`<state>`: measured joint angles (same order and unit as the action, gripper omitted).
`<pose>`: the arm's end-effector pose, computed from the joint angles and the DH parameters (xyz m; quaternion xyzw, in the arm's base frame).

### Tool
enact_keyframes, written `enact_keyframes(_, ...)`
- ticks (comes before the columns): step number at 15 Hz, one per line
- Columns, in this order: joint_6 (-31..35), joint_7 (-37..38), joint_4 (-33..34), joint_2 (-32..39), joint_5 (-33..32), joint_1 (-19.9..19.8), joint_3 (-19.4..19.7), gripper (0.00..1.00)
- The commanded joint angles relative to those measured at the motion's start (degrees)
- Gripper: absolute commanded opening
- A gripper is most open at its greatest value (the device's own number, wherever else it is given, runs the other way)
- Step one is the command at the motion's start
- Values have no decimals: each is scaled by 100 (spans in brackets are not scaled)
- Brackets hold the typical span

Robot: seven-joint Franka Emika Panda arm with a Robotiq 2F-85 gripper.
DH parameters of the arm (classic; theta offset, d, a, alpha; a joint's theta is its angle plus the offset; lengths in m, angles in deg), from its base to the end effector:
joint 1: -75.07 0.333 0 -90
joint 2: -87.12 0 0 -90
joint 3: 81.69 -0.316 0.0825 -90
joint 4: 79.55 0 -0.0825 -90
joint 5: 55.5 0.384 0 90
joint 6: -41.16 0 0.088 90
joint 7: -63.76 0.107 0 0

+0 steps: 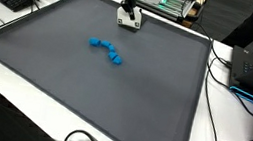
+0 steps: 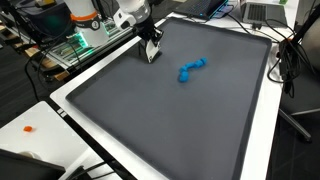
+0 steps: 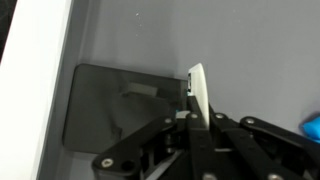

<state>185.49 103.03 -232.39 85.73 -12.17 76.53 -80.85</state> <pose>0.4027 -0.0018 0.2348 -0.7718 0.6020 0.1213 0.1649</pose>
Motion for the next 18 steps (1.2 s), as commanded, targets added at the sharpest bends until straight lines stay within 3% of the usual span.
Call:
enact_keyframes(1, 164, 2, -91, 5, 167, -31, -63, 1)
enact_keyframes(18, 404, -4, -18, 186, 344, 16, -153, 1)
